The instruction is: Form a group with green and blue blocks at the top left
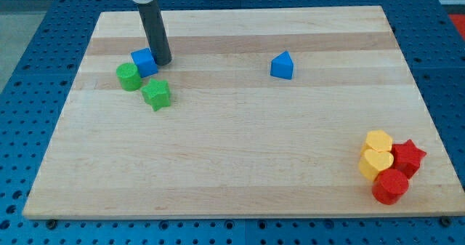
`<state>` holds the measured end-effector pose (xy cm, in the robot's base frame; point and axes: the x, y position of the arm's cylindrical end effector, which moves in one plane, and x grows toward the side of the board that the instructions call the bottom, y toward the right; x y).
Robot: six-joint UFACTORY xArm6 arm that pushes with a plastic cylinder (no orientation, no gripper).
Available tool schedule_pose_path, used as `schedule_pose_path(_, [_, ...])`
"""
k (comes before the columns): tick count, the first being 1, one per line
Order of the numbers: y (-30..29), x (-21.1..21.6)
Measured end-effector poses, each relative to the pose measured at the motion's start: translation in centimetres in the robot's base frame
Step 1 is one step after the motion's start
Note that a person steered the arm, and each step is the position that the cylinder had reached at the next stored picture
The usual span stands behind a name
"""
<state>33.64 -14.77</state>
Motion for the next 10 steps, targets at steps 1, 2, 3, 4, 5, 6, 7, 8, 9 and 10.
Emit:
schedule_pose_path(1, [0.8,0.0])
schedule_pose_path(2, [7.0,-1.9])
schedule_pose_path(3, [15.1,-4.1])
schedule_pose_path(4, [22.8,-6.8])
schedule_pose_path(5, [31.1,-8.7])
schedule_pose_path(6, [32.5,-4.2])
schedule_pose_path(7, [32.5,-3.7])
schedule_pose_path(8, [28.7,-1.1])
schedule_pose_path(9, [26.3,1.2])
schedule_pose_path(10, [22.9,1.8])
